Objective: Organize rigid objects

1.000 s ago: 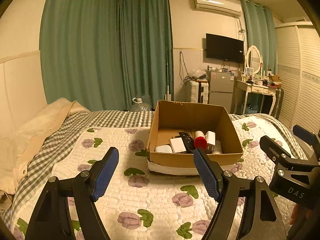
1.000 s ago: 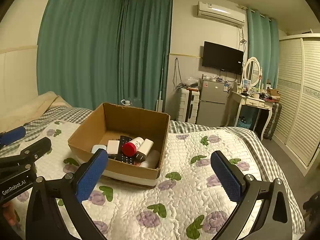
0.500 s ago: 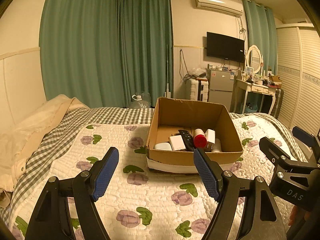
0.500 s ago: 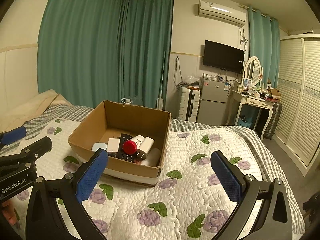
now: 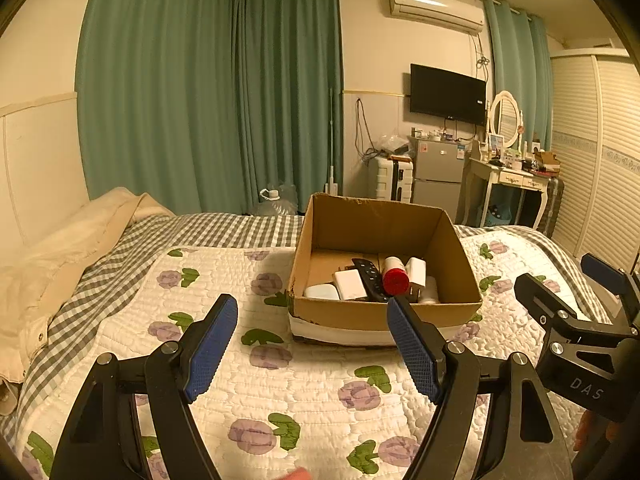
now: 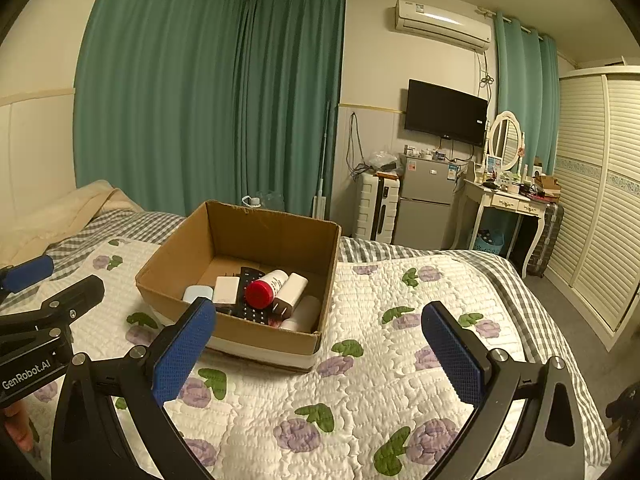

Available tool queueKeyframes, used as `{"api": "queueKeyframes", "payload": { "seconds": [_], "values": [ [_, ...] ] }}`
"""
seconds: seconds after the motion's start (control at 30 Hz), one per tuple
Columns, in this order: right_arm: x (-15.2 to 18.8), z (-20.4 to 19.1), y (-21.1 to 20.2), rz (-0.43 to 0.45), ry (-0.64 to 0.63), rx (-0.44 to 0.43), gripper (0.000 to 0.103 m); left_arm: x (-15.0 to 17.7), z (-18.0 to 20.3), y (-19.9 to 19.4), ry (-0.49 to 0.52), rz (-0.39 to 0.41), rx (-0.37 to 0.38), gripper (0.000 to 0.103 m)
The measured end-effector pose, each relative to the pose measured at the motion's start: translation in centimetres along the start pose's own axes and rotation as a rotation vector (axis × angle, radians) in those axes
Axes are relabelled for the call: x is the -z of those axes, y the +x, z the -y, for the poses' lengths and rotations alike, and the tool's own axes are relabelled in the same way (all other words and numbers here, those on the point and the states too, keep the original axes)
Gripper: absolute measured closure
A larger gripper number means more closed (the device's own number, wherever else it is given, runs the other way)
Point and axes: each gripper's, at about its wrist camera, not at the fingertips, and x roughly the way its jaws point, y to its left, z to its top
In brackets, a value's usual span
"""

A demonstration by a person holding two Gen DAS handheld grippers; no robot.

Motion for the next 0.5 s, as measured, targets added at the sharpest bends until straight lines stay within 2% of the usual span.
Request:
{"api": "queueKeyframes", "payload": {
  "seconds": [0.5],
  "values": [
    [0.18,-0.43,0.18,-0.013,0.001,0.003,0.000,-0.03,-0.33,-0.04,-0.007,0.001,0.002,0.023]
  ]
}}
